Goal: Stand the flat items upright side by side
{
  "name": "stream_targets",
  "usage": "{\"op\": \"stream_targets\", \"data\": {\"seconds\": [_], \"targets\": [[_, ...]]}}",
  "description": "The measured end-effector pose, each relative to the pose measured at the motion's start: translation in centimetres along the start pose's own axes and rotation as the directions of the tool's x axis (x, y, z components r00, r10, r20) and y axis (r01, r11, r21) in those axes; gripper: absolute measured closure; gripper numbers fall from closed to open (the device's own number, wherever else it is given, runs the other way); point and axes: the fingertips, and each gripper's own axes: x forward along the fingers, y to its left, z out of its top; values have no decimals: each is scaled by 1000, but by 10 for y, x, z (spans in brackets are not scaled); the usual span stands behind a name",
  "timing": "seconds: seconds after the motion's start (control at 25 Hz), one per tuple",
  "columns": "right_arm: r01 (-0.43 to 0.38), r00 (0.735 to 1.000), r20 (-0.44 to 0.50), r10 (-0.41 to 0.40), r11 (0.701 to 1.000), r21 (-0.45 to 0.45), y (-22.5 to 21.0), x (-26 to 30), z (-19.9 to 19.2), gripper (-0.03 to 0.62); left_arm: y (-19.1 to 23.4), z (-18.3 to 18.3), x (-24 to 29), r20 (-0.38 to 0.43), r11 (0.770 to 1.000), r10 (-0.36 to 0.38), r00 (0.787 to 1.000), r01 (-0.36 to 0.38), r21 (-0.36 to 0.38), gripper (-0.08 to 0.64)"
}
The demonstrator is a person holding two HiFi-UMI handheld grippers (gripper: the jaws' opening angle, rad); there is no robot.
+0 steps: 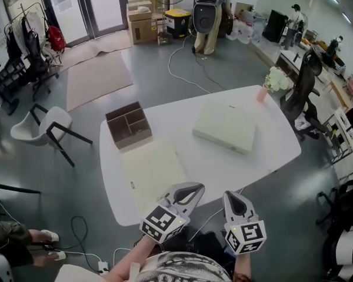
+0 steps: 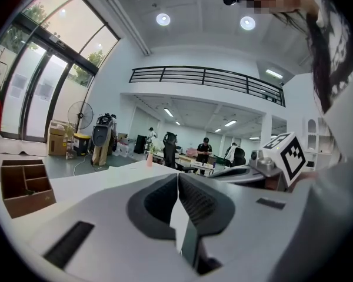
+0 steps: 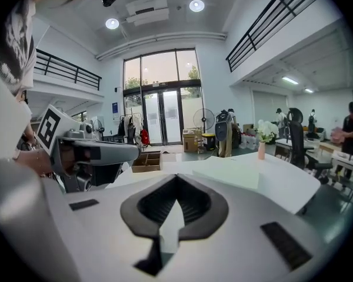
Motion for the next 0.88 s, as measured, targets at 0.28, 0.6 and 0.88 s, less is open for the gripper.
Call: {"op": "stream_targets", "data": {"seconds": [0.28,0.6,0.88], "targets": [[-35,999,-7,35,999,-31,-9,23,11,592,13,1,5,12,999,32,999,-32,-20,546],[-159,987,-32,158,986,-48,-38,75,14,592,50,-3,32,-3,985,162,987,-162,-50,546],[-264,963,-76,258,962,-77,-109,131,27,592,92,3,92,4,940,327,945,-325,-98,546]]}}
